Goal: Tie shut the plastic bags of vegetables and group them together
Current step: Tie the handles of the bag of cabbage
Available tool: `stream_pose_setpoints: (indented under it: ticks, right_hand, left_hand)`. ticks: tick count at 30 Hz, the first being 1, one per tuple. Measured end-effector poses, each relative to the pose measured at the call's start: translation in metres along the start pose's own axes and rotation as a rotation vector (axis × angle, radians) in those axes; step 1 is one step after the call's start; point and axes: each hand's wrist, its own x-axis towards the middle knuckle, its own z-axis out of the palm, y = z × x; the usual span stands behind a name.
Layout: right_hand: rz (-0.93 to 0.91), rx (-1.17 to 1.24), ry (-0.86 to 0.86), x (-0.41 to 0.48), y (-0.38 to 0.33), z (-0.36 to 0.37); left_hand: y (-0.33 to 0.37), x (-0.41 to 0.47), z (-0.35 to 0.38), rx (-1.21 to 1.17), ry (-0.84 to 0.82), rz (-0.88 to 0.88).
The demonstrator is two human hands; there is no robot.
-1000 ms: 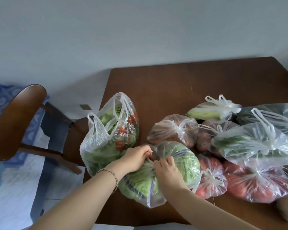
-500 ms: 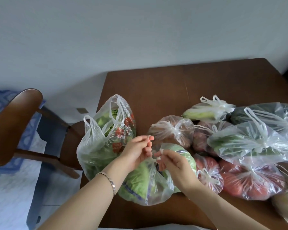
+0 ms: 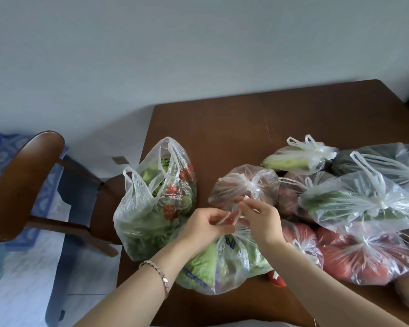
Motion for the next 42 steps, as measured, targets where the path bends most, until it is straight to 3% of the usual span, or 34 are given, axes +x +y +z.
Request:
stream_pose_setpoints:
  ticks: [5,11,16,21,28,34,38,42]
  right_hand:
    - [-0.078,-0.203,0.035,0.005,-0.006,0.005]
    - [-0.112,-0.358,0.052,-0.002,0.005,-0.008]
    - [-0.183,-0.676,-0.202,-0.007,0.012,0.007]
    - [-0.151,-0.688,-0.254,-0.001,0.007,0.015]
    - [0.012,-0.455,-0.202,-0.001,0.01,0.018]
    - [-0.145,-0.618,-0.29,-0.007,0.004,0.021]
    - [-0.176,-0.68,-0.353,-0.011,0.008,0.014]
    - [-0.152,-0.669,-0.37,-0.01,0.013,0.01]
  left_hand:
    - [0.005,0.004,0.006,-0.112,0.145,-0.015]
    - [0.008,0.005,0.007,-0.52,0.267,-0.24]
    - [0.007,0.004,0.008,-0.655,0.271,-0.232]
    - [0.007,0.001,0.009,-0.703,0.302,-0.195]
    - [0.002,-0.006,0.005,-0.513,0.412,-0.041]
    - [0.016,-0.019,-0.003,-0.044,0.309,0.338]
    - [0.026,-0.003,-0.005,0.227,0.238,0.34]
    - [0.028,0.005,-0.005,0.267,0.288,0.263]
